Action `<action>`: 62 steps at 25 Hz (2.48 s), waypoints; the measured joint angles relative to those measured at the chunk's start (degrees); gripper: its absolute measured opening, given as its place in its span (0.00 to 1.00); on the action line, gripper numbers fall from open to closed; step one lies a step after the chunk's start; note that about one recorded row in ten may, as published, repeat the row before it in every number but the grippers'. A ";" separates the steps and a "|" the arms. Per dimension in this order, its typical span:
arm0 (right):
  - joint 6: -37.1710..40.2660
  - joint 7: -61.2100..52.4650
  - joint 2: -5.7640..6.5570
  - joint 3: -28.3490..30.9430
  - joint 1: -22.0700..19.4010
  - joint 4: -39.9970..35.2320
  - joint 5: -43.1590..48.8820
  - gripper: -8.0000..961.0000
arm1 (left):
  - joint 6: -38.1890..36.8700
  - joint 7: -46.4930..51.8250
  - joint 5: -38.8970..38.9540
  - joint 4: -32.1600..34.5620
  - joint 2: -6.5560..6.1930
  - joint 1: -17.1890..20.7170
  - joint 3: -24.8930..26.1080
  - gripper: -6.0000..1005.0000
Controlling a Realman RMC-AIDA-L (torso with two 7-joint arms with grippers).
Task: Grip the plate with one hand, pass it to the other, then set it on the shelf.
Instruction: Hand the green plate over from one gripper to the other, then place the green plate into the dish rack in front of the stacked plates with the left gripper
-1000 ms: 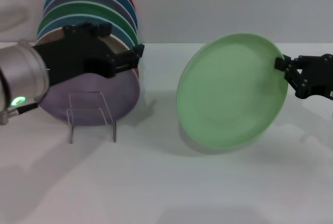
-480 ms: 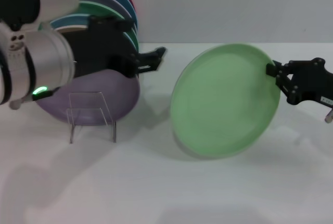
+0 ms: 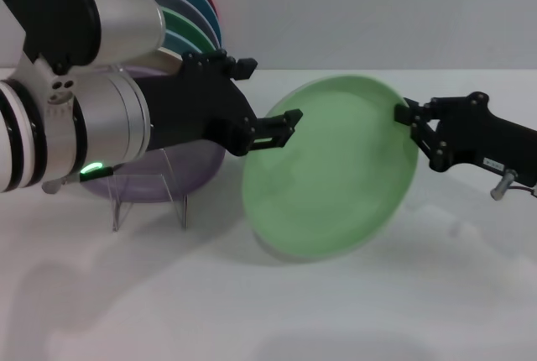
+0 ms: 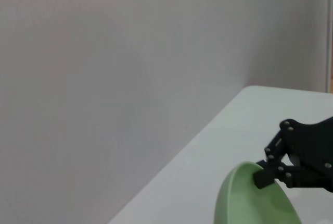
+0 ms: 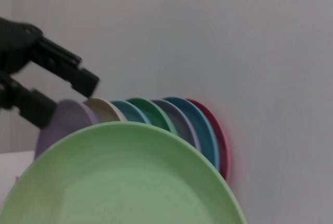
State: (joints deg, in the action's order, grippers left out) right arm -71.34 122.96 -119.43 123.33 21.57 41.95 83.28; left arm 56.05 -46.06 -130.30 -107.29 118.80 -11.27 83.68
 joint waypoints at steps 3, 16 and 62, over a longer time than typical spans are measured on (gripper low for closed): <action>-0.11 0.00 0.00 -1.25 -0.15 0.27 -1.18 0.03 | 0.37 0.47 -0.13 0.30 -0.12 -0.20 -0.29 0.74; -3.07 0.00 0.22 -2.71 -0.73 0.73 -3.22 0.03 | 0.29 1.69 -0.68 4.34 -0.46 -2.88 -0.71 0.74; -20.05 3.26 -0.32 8.70 -12.25 -22.09 -42.26 0.84 | -123.28 -16.23 -31.69 38.87 -1.89 -1.22 -33.75 0.07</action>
State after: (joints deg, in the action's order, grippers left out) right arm -91.39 126.21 -119.75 132.03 9.32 19.86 41.01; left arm -67.23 -62.29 -161.99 -68.42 116.91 -12.48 49.93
